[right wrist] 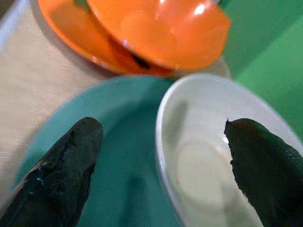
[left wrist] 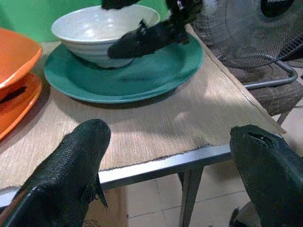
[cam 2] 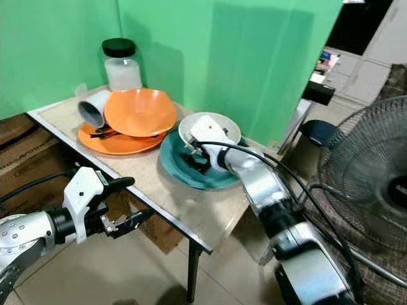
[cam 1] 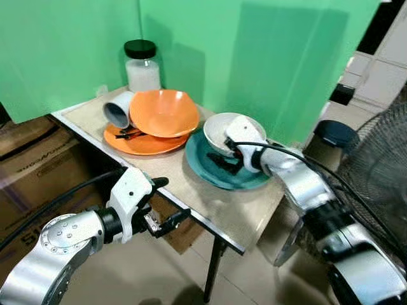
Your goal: Setting the table
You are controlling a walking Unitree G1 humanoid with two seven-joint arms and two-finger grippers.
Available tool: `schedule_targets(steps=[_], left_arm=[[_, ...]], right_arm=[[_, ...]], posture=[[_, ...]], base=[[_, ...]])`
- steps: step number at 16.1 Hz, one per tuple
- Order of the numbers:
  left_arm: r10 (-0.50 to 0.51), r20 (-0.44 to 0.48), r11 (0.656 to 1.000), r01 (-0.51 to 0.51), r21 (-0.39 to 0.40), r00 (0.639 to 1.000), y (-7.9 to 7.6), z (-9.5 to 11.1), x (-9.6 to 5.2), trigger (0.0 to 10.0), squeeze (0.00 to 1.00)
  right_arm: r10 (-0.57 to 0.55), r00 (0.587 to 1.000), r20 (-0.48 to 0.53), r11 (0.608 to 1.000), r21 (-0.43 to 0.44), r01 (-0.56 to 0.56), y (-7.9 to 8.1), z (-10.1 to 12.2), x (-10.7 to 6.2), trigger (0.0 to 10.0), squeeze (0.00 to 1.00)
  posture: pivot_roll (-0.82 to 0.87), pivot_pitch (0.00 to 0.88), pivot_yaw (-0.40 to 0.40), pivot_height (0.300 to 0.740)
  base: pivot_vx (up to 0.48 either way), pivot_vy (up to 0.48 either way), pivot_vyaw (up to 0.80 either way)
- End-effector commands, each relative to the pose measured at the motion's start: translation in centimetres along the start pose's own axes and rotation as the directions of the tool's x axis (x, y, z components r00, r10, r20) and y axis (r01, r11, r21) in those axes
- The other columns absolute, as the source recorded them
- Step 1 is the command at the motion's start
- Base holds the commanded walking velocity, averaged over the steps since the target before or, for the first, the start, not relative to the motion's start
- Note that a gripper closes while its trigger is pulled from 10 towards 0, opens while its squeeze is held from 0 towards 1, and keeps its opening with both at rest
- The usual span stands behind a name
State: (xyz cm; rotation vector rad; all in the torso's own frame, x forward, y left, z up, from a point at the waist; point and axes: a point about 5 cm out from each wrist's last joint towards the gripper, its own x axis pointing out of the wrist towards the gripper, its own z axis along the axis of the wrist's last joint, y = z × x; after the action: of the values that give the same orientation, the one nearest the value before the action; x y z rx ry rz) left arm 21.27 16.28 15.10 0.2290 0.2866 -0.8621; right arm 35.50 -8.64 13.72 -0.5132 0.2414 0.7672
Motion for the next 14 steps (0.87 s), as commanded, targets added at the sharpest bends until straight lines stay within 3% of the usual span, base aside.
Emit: schedule_targets(steps=[1,2,3,14], left_arm=[[-0.02,0.006,1.0,0.02,0.015,1.0,-0.1,0.5,0.0,10.0,0.0],[-0.021,0.007,1.0,0.021,0.016,1.0,-0.2,0.5,0.0,10.0,0.0],[-0.024,0.007,1.0,0.024,0.016,1.0,-0.2,0.5,0.0,10.0,0.0],[-0.035,0.009,0.999,0.035,0.019,0.999,-0.4,0.5,0.3,10.0,0.0]], right_arm=[[0.001,1.0,-0.023,1.0,-0.027,-0.001,-0.2,-0.2,0.2,10.0,0.0],[-0.012,0.999,-0.043,1.0,-0.029,0.01,-0.3,-0.3,0.5,7.3,0.0],[-0.016,0.998,-0.059,0.999,-0.045,0.014,-0.4,-0.3,1.1,0.0,0.0],[-0.044,0.987,-0.158,0.998,-0.057,0.035,-0.8,-1.7,1.7,0.0,0.0]], posture=[[0.14,0.0,-0.049,0.74],[0.14,0.0,-0.049,0.74],[0.15,0.0,-0.057,0.74],[0.14,0.0,-0.058,0.74]], base=[[0.0,0.0,0.0],[0.0,0.0,0.0],[0.0,0.0,0.0],[0.0,0.0,0.0]])
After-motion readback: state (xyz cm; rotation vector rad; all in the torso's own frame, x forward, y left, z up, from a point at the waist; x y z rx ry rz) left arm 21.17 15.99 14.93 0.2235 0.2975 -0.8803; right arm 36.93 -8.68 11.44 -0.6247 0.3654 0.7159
